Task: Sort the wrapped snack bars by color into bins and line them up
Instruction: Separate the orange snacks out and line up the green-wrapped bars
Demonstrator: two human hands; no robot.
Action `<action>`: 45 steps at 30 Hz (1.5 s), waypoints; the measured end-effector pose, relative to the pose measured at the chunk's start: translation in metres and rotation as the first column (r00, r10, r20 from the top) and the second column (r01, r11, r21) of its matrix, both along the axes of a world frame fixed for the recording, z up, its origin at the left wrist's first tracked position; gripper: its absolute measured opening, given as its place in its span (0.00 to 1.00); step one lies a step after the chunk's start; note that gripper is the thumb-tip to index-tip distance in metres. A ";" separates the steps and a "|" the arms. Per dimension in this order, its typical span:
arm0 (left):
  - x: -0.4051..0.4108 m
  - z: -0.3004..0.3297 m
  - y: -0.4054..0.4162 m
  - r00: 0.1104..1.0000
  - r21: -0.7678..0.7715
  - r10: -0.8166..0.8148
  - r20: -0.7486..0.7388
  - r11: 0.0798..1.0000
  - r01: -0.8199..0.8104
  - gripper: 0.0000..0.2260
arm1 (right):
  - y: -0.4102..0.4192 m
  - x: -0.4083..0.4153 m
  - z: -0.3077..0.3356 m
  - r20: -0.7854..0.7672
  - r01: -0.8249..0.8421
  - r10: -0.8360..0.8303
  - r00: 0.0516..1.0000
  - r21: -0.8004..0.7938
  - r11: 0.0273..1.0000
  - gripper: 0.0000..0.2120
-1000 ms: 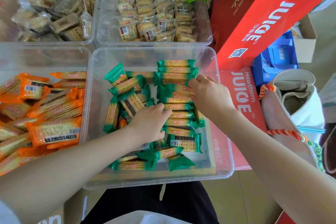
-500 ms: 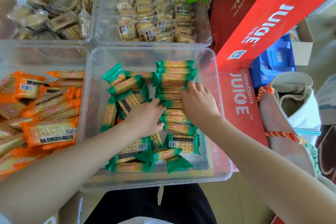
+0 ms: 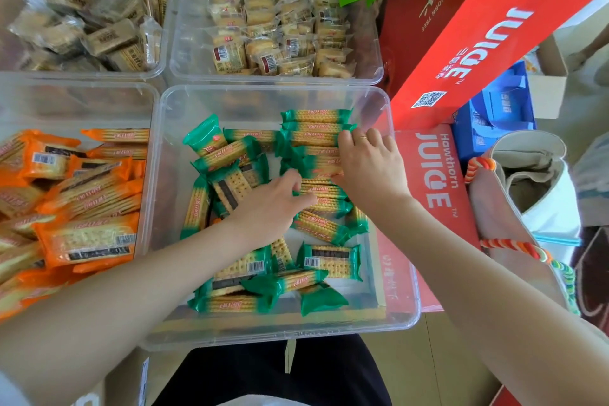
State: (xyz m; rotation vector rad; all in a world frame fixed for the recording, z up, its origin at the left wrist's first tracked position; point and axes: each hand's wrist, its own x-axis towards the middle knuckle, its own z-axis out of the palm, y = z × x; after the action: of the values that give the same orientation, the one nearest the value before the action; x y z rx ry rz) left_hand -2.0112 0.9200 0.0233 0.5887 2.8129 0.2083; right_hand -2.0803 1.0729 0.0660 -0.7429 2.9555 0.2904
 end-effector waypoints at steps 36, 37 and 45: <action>-0.008 0.002 0.004 0.991 -0.145 -0.121 -0.059 0.983 0.112 0.23 | 0.011 0.077 -0.023 0.603 -0.090 -0.027 0.798 0.164 0.982 0.13; -0.008 0.002 0.004 0.992 -0.137 -0.113 -0.064 0.985 0.103 0.23 | 0.011 0.075 -0.020 0.612 -0.071 -0.031 0.790 0.142 0.987 0.12; -0.010 0.001 -0.005 0.992 -0.140 -0.116 -0.049 0.984 0.108 0.22 | 0.007 0.075 -0.011 0.578 -0.059 0.071 0.813 -0.039 0.997 0.18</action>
State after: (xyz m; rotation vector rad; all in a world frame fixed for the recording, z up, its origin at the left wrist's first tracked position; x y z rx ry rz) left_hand -2.0214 0.9154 0.0239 0.7281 2.8087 -0.0244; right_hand -2.0050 1.0803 0.0554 -0.7679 2.3558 0.0230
